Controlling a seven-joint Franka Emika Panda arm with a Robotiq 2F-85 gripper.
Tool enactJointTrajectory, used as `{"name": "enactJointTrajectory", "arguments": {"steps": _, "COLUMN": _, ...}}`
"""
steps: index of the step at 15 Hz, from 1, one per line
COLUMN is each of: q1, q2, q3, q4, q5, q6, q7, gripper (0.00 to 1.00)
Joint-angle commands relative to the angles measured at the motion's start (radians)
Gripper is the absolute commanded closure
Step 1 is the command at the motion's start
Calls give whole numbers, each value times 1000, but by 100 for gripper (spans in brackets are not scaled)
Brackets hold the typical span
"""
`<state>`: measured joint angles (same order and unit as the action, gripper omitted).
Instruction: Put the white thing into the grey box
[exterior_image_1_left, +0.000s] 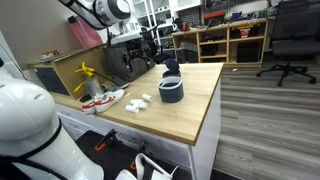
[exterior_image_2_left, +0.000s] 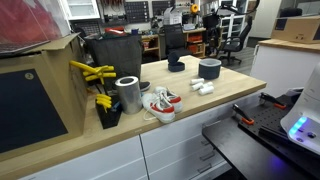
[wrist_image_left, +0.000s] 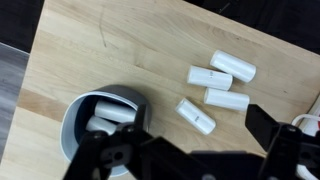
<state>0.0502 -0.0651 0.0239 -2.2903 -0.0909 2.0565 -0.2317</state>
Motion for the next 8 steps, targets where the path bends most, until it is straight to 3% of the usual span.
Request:
{"name": "enactJointTrajectory", "arguments": {"steps": 1, "q1": -1, "q2": 43, "q3": 7, "q4": -32, "q5": -53, "q6": 64, "q7": -20, "gripper": 0}}
{"name": "enactJointTrajectory", "arguments": {"steps": 8, "q1": 40, "q2": 251, "q3": 65, "q4": -3, "q5": -65, "q6": 216, "q7": 18, "gripper": 0}}
